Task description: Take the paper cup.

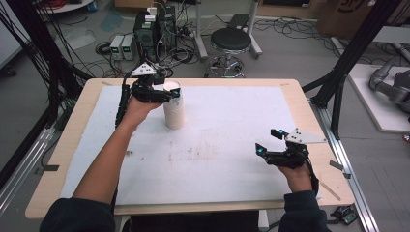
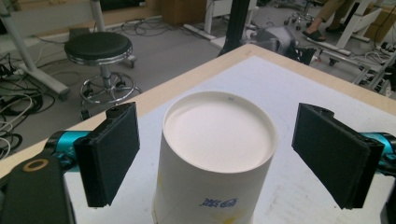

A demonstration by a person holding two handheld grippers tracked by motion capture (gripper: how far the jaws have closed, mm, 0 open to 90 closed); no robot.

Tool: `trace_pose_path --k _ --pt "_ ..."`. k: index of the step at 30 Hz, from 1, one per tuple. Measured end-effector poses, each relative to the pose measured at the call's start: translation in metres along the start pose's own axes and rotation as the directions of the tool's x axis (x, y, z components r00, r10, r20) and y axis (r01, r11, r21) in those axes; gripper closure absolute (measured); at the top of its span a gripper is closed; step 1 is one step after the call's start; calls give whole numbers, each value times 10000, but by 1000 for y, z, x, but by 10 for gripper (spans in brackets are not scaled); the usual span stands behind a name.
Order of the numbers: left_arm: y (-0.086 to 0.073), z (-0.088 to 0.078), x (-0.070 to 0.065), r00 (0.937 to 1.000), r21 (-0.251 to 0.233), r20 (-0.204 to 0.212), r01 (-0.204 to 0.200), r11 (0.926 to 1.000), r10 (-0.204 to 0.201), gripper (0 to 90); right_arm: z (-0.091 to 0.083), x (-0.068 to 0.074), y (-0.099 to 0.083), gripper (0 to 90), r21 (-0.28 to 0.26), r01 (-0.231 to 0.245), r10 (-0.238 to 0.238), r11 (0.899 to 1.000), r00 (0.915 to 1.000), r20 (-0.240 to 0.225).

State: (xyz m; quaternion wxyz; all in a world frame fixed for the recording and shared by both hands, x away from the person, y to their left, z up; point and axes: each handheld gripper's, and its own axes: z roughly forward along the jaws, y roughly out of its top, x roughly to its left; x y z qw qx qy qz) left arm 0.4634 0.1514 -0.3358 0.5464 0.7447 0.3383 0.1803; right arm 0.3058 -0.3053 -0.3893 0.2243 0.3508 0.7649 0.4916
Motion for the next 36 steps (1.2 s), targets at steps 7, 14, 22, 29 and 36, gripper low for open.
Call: trace_pose_path --k 7,14,22,29,36 --pt "-4 7 4 9999 74 59 97 9999 -97 237 2 1 -1 171 45 -20 20 10000 10000 -68" --pt "-3 6 4 9996 -93 267 -87 9999 89 343 2 1 -1 171 91 -51 51 9999 10000 -81" --pt "7 -5 3 9994 -614 317 -149 9980 169 348 4 2 -1 171 118 -46 47 9999 9999 -145" --pt "27 -22 1 9992 -1399 342 -167 9900 217 354 5 4 -1 171 120 -76 79 9999 9997 -212" --pt "39 -41 0 9990 -1931 411 -118 9811 201 355 5 6 1 171 63 -46 48 10000 9996 -270"
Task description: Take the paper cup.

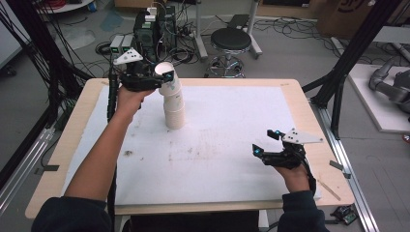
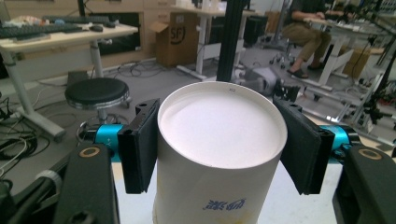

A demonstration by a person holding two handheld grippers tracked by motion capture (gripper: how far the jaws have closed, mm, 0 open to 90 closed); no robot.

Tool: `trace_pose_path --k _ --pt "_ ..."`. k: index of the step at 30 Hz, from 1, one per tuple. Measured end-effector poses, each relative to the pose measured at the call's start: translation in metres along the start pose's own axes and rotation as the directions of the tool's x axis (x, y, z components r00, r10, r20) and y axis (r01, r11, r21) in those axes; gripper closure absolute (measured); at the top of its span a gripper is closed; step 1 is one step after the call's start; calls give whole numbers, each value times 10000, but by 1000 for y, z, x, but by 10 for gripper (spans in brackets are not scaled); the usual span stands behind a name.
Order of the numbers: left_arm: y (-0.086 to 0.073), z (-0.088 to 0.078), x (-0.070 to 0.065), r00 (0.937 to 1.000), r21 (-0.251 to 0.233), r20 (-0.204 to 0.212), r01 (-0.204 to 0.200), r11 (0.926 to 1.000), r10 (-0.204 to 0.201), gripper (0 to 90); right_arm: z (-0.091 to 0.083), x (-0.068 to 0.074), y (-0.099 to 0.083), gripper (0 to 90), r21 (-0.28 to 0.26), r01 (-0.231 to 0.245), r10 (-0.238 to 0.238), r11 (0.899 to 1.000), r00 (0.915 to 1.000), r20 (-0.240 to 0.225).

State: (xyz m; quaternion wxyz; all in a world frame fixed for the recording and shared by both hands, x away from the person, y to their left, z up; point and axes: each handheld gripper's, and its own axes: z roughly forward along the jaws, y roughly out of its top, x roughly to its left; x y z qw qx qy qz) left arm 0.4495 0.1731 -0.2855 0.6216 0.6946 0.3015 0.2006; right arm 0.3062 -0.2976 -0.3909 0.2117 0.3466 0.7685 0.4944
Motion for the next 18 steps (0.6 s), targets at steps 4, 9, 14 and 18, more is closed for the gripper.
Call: trace_pose_path --k 4,9,14,18 --pt "7 -10 -2 9999 -308 -42 -93 9995 92 356 0 1 1 172 -60 -17 17 10000 10000 -13" --pt "14 -23 -5 10000 -659 -7 -69 9978 69 357 0 1 1 171 -120 82 -82 9999 10000 -19" --pt "14 -38 -10 9996 -736 84 -246 9970 253 358 2 3 1 171 -104 62 -64 9999 9999 -140" --pt "8 -54 -18 9990 -628 212 -383 9973 397 359 5 5 2 171 -88 -1 -2 10000 9994 -336"
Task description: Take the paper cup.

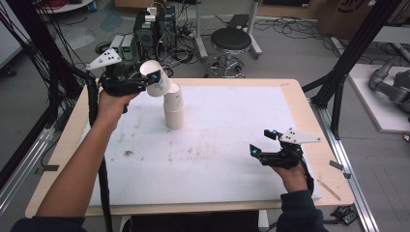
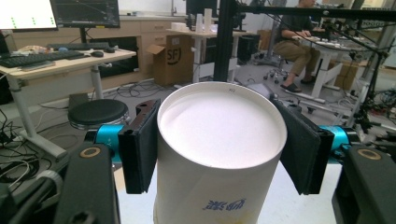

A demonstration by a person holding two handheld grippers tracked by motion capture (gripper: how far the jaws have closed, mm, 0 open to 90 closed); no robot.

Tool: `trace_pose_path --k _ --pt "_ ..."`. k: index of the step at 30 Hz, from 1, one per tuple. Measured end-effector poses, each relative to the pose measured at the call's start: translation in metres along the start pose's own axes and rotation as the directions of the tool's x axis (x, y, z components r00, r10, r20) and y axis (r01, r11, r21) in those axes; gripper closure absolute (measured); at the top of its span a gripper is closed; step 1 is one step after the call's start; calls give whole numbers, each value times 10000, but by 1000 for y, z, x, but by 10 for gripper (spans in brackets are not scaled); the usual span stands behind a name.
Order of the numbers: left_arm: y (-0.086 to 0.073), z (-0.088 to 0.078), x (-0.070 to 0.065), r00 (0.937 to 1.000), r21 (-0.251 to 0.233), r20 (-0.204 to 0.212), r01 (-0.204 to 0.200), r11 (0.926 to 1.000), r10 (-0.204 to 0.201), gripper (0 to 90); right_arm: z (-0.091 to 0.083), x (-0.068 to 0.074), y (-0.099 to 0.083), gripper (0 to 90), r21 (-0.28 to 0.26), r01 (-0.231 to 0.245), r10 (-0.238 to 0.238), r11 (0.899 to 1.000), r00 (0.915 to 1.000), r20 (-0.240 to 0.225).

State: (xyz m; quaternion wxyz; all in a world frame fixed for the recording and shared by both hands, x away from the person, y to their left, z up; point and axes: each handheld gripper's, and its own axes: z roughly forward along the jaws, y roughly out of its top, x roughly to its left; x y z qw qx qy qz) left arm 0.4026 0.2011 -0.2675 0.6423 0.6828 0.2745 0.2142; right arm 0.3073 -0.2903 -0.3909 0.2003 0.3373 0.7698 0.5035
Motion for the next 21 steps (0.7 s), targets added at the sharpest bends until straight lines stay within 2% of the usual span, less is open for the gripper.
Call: trace_pose_path --k 9,10,13,18,21 --pt "-21 -24 -14 9992 78 387 135 9999 -138 359 6 5 2 171 125 68 -62 9999 9991 -419" --pt "-28 -26 -17 9983 186 566 159 9997 -169 359 8 6 2 171 141 166 -158 9998 9983 -566" --pt "-38 -27 -22 9974 413 701 132 9991 -160 359 10 7 2 171 123 209 -202 9997 9981 -581" --pt "-47 -27 -29 9963 452 830 191 9988 -228 358 11 9 1 171 207 196 -183 9996 9977 -650" --pt "-55 -25 -37 9922 529 1230 163 9985 -227 358 12 11 2 171 190 229 -214 9996 9969 -757"
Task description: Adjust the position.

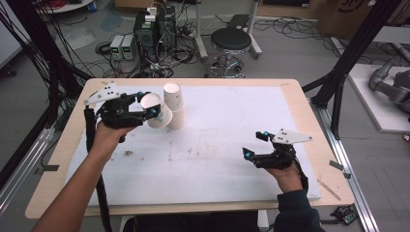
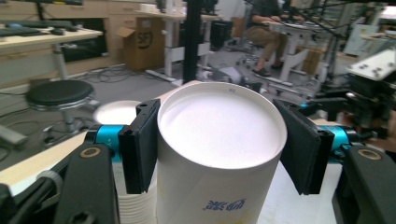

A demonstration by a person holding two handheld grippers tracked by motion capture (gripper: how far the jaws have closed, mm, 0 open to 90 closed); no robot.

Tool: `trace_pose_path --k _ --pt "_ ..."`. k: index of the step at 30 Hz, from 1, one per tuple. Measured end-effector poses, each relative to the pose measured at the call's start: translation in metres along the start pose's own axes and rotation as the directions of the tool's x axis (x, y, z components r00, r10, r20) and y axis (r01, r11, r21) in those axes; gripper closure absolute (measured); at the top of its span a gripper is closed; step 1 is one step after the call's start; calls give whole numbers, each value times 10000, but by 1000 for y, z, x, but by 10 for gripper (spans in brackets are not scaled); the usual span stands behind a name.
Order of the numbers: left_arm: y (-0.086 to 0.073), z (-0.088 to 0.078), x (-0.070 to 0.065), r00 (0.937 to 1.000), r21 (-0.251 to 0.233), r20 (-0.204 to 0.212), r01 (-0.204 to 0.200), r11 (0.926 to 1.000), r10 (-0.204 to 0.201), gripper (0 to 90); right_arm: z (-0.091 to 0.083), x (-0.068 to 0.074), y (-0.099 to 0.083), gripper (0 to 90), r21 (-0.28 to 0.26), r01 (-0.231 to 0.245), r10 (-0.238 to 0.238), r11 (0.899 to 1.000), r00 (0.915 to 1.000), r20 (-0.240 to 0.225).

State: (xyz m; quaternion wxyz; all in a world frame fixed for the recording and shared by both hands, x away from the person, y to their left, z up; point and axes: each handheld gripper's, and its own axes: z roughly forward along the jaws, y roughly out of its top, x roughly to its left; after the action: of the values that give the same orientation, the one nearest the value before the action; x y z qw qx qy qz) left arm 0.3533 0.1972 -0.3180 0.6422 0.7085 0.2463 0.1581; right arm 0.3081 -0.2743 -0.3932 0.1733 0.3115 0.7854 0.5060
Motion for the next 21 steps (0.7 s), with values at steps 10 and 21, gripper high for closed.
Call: trace_pose_path --k 10,21 --pt "-14 13 -15 9982 208 591 -40 9998 27 358 7 8 4 171 29 115 -114 9999 9990 -430" --pt "-28 25 -29 9925 557 1221 -185 9983 116 358 19 20 7 171 75 369 -358 9993 9932 -1105"
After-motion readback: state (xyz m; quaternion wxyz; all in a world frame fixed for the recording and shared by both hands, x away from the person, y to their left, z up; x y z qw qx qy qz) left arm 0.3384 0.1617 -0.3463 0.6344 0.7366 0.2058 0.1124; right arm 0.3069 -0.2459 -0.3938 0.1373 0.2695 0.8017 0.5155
